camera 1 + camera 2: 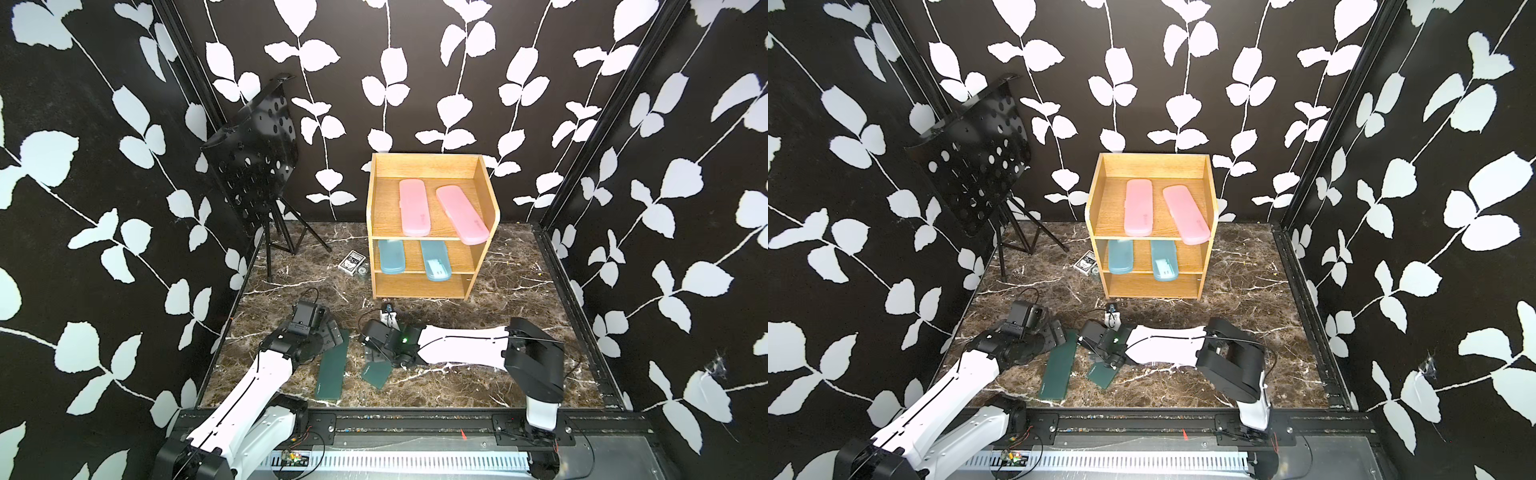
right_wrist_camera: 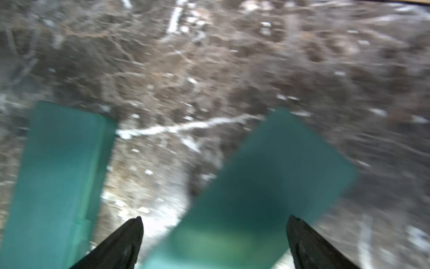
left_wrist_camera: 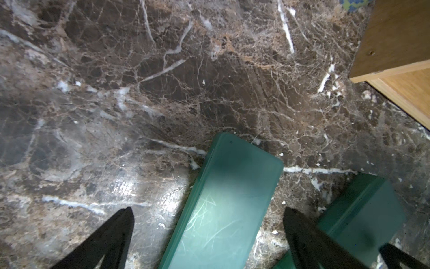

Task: Place the pencil cases on the shelf according to color
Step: Pick up the pencil case from the center of the board.

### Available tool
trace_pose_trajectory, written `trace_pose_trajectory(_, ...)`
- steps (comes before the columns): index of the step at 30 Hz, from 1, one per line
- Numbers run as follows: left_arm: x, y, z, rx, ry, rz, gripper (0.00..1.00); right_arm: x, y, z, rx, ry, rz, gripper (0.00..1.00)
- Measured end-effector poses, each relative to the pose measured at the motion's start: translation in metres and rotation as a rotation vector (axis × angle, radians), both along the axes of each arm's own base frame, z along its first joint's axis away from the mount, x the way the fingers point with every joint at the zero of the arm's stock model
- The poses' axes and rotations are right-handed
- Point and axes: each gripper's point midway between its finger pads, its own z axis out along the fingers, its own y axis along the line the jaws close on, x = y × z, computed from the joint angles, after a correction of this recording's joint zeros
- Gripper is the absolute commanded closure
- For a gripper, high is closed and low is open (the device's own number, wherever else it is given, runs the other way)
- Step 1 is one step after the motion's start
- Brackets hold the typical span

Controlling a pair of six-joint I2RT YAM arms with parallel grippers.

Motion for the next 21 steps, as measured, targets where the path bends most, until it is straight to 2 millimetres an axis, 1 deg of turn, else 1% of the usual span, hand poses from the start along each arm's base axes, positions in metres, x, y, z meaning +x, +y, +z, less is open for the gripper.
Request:
trace_pose_trajectory(2, 0.0, 0.0, 0.0, -0.002, 0.0, 0.0, 0.01, 0.001, 0.007, -0.001, 0.0, -0.005, 0.003, 0.01)
trace_pose_trajectory(4, 0.0, -0.001, 0.0, -0.006, -0.001, -0.001, 0.01, 0.001, 0.008, -0.002, -0.002, -0.007, 0.004, 0.01)
trace_pose_trajectory(8, 0.0, -0.003, 0.0, -0.014, -0.001, -0.004, 0.01, -0.001, -0.003, -0.005, -0.046, -0.017, -0.002, 0.01)
trace_pose_trajectory(10, 0.0, -0.003, 0.0, -0.017, 0.001, -0.005, 0.01, -0.004, -0.019, -0.008, -0.091, -0.021, -0.009, 0.01)
trace_pose_trajectory(12, 0.0, -0.004, 0.0, -0.02, 0.001, -0.006, 0.01, -0.01, -0.044, -0.013, -0.137, -0.013, -0.024, 0.01)
trace_pose_trajectory(14, 0.0, -0.005, 0.001, -0.029, -0.002, -0.006, 0.01, -0.016, -0.063, -0.01, -0.156, -0.012, -0.029, 0.01)
trace_pose_trajectory(16, -0.001, -0.007, 0.002, -0.04, -0.005, -0.01, 0.01, -0.022, -0.088, -0.007, -0.191, -0.004, -0.027, 0.01)
trace_pose_trajectory(18, 0.0, -0.008, 0.002, -0.049, -0.012, -0.014, 0.01, -0.026, -0.11, 0.0, -0.209, -0.007, -0.024, 0.01)
trace_pose_trajectory(21, -0.002, -0.008, 0.0, -0.051, -0.003, -0.017, 0.01, -0.027, -0.126, 0.018, -0.168, -0.031, -0.027, 0.01)
